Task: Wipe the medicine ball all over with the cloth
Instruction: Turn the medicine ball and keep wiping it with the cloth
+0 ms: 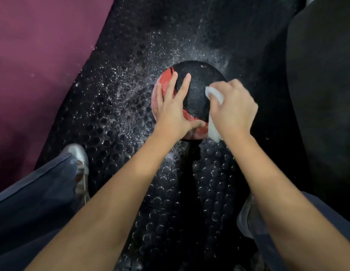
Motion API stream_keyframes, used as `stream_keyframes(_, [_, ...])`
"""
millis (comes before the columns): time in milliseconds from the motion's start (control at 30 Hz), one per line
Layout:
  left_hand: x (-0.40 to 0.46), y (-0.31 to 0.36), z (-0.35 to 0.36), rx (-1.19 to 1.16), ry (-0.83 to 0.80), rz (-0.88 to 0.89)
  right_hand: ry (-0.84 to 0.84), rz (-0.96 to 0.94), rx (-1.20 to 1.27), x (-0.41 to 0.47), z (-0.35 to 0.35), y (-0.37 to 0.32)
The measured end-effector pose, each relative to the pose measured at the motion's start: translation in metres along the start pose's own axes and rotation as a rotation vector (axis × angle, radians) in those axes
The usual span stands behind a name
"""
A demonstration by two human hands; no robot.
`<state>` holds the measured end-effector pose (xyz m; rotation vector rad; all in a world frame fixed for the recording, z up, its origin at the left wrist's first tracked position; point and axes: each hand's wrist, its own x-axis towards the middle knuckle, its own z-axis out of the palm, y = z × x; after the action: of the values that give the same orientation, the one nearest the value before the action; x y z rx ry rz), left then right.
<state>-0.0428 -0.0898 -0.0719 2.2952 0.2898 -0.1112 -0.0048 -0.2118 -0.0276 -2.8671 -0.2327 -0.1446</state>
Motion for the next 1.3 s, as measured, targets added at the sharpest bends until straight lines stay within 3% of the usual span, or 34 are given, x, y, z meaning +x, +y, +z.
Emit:
stream_keyframes(67, [0.001,0.001,-0.001,-0.004,-0.005,0.004,-0.004,0.022,-0.021,-0.004,0.001,-0.004])
stream_keyframes(167, [0.002,0.001,-0.003,-0.026,-0.017,0.004,-0.033,-0.146,-0.012,-0.025,0.005,-0.007])
stream_keyframes(333, [0.001,0.004,0.003,0.029,0.004,0.021,-0.030,0.084,-0.014,0.005,-0.003,0.003])
stream_keyframes(467, [0.001,0.004,0.003,0.003,0.009,0.031,-0.053,-0.125,0.007,-0.020,-0.002,-0.003])
stream_keyframes(600, [-0.003,0.007,0.005,0.046,0.004,0.034,-0.056,0.106,-0.036,0.011,-0.006,0.012])
stream_keyframes(767, [-0.002,0.007,0.004,0.008,0.009,0.028,-0.084,-0.101,0.005,-0.016,-0.007,0.002])
stream_keyframes(867, [-0.004,0.007,0.005,0.029,0.007,0.037,-0.093,0.059,-0.009,0.011,-0.008,0.012])
stream_keyframes(967, [-0.001,0.004,0.004,0.037,0.001,0.045,-0.093,0.072,0.007,0.010,-0.003,0.009])
stream_keyframes(1300, [0.020,-0.018,-0.023,0.045,-0.205,0.119,-0.087,0.071,0.105,-0.009,0.000,-0.003])
